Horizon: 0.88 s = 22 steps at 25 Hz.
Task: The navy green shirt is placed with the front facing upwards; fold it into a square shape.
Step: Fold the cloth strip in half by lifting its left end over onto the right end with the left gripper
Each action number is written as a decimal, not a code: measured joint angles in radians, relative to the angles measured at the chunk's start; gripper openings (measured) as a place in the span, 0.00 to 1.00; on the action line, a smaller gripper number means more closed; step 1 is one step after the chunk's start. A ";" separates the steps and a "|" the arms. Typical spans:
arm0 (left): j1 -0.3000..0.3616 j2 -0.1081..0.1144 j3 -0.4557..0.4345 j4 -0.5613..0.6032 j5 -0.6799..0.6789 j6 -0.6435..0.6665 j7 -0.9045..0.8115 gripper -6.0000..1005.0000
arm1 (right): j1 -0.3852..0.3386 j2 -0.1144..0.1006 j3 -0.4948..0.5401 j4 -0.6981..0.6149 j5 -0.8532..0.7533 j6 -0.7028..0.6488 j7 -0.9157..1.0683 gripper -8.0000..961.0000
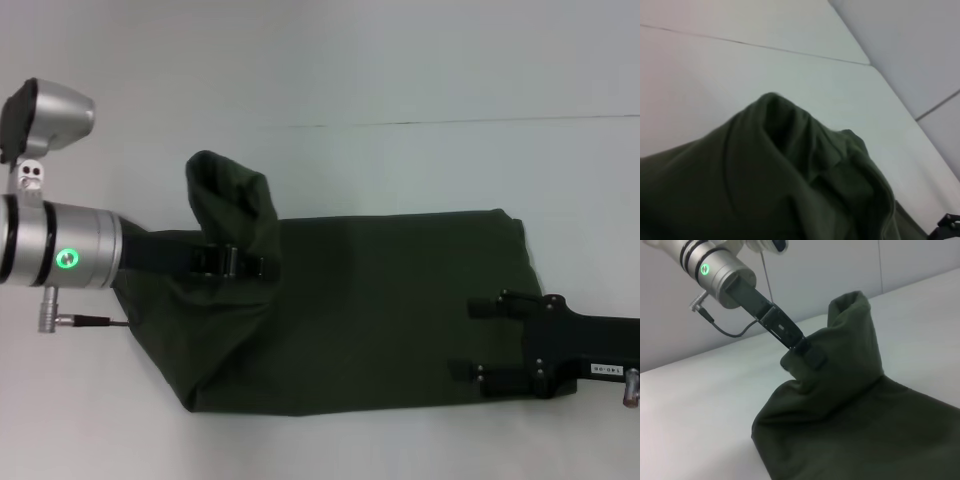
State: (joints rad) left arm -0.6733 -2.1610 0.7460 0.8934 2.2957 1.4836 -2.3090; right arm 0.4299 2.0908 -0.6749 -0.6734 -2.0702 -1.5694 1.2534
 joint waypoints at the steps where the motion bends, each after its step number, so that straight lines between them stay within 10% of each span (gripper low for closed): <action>1: 0.014 0.003 -0.001 0.016 0.003 0.000 -0.010 0.07 | 0.001 0.000 0.000 0.000 0.000 0.000 0.001 0.98; 13: 0.038 0.000 0.002 0.067 -0.015 0.011 -0.029 0.07 | 0.007 -0.001 0.000 -0.001 0.001 0.004 0.010 0.98; 22: -0.058 -0.010 0.182 0.021 -0.161 -0.059 -0.083 0.07 | -0.037 -0.012 0.053 -0.001 -0.005 0.017 0.017 0.98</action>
State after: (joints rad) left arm -0.7318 -2.1706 0.9282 0.9146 2.1352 1.4248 -2.3923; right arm 0.3925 2.0785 -0.6223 -0.6742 -2.0752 -1.5526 1.2700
